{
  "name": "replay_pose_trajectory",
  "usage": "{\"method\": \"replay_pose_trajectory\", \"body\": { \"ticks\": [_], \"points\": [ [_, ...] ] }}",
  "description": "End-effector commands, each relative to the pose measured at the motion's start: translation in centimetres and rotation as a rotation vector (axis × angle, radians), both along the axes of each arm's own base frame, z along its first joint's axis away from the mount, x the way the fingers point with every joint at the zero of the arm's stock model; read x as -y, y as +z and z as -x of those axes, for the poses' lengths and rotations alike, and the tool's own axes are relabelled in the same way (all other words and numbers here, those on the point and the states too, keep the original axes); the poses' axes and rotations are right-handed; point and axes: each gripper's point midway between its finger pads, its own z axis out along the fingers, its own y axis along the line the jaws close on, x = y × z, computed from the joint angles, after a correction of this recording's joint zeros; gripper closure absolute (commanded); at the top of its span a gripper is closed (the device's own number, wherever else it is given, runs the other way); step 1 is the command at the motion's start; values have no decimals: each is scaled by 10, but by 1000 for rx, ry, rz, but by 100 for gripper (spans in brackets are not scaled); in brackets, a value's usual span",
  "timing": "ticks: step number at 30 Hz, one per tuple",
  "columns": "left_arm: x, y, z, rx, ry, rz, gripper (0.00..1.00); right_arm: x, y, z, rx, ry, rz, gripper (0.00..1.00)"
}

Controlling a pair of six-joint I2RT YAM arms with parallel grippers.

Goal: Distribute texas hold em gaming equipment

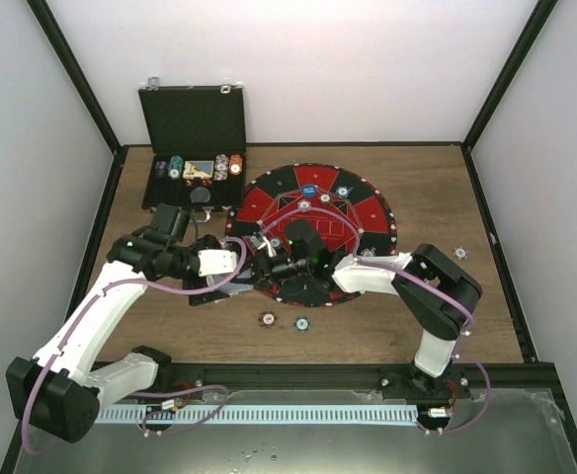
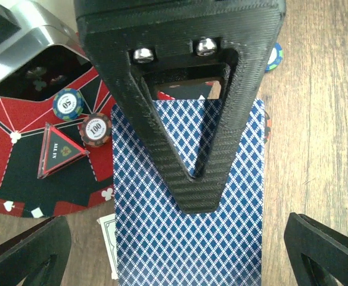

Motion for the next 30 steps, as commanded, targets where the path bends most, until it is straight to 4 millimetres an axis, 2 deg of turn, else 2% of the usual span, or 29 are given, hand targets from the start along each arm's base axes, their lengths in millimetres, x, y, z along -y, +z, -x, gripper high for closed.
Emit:
{"method": "replay_pose_trajectory", "body": {
  "ticks": [1, 7, 19, 26, 30],
  "points": [
    [7, 1, 11, -20, -83, 22, 0, -3, 21, 6, 50, 27, -55, 91],
    [7, -7, 17, -45, -113, 24, 1, -12, 28, 10, 61, 46, -68, 91],
    [8, -20, 17, -43, -108, 25, 17, -27, 35, 16, 61, 71, -89, 91],
    [8, -12, 14, 12, -105, 39, 28, -28, 28, 17, 50, 75, -76, 91],
    [9, -8, 15, 28, -105, 50, 28, -27, 25, 17, 46, 70, -65, 91]
  ]
}}
